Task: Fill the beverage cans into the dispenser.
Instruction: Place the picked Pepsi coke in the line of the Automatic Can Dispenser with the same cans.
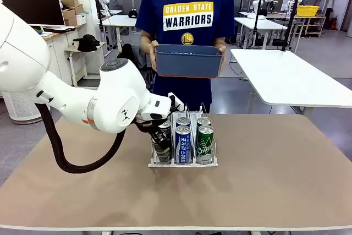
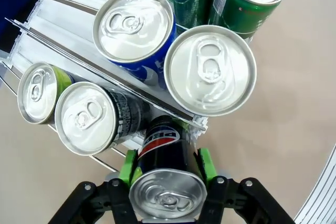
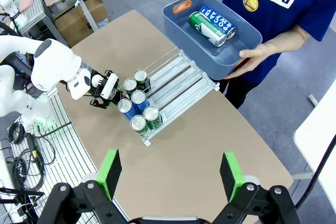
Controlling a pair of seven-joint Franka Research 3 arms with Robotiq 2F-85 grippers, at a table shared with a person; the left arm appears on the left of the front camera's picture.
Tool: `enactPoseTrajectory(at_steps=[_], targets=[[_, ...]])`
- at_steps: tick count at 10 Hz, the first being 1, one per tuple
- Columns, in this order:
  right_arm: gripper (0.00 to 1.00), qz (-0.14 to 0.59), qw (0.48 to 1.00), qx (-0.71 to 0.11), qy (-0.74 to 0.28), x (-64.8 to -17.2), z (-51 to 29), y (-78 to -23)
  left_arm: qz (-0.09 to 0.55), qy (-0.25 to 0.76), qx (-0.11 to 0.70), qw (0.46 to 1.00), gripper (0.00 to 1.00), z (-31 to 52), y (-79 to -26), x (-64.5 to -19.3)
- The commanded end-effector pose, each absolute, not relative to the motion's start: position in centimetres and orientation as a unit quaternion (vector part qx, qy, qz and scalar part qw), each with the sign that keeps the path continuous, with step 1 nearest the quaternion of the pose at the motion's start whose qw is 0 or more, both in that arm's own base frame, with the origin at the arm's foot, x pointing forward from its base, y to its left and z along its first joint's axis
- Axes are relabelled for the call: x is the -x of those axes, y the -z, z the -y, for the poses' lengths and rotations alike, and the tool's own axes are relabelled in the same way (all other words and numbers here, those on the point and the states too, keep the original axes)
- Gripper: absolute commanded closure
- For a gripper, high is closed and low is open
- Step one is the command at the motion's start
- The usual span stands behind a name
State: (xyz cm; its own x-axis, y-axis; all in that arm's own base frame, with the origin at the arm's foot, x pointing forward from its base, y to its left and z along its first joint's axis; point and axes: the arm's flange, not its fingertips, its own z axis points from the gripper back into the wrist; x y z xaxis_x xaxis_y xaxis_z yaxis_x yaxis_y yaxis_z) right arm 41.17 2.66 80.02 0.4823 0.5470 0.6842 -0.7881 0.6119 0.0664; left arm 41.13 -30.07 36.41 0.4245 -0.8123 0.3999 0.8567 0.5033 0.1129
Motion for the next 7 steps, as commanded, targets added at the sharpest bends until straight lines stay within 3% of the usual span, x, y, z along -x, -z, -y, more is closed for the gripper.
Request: enactPoseTrajectory(at_steps=[1,6,7], targets=[[0.0,0.318,0.839,-0.19,-0.398,-41.1,-2.7,-80.0,0.212,0.495,0.05,0.841,0.42,30.3,-36.3,-40.7],[0.0,0.318,0.839,-0.19,-0.398,-41.1,-2.7,-80.0,0.176,0.521,0.028,0.835,0.42,29.5,-37.2,-41.8],[0.0,0.318,0.839,-0.19,-0.398,-41.1,-2.7,-80.0,0.17,0.524,0.03,0.834,0.31,29.3,-37.5,-42.0]])
